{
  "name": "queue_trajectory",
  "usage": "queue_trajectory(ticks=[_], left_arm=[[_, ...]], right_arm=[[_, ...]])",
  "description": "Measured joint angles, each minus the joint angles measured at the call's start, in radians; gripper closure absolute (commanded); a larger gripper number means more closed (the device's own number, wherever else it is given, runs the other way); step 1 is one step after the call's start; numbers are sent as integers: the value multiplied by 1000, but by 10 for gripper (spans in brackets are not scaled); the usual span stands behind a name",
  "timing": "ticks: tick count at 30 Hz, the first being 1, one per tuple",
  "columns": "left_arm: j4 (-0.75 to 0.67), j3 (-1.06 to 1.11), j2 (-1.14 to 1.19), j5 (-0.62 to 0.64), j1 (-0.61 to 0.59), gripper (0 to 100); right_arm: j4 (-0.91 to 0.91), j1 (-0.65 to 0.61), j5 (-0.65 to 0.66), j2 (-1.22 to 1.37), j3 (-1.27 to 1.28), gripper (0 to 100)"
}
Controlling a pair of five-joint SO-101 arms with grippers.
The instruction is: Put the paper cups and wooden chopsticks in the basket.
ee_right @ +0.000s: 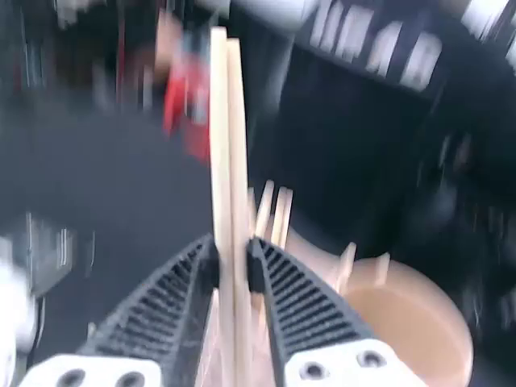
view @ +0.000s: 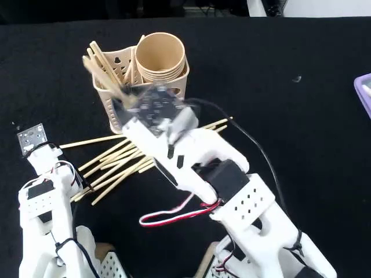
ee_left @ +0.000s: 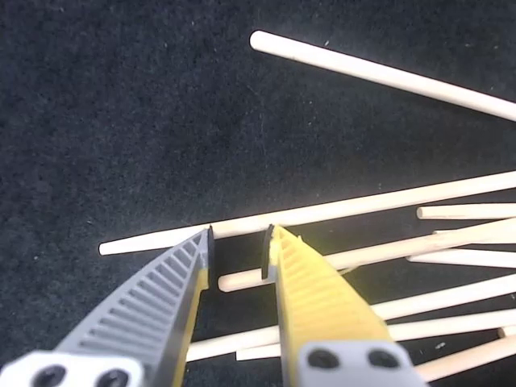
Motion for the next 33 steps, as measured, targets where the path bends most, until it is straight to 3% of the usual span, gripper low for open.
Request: queue_trajectory(ticks=[7, 17, 22, 28, 33], left_arm=[[0, 0, 0, 0, 0, 866], [0, 0, 0, 0, 0, 866], [0, 0, 0, 0, 0, 866], [0, 0, 0, 0, 0, 866], [0, 0, 0, 0, 0, 866]], right_arm=[[-235, -2, -11, 184, -193, 988], [-258, 20, -9, 585, -473, 985], [-253, 60, -34, 672, -480, 880], [-51, 66, -66, 655, -496, 872], [203, 66, -69, 482, -497, 871]])
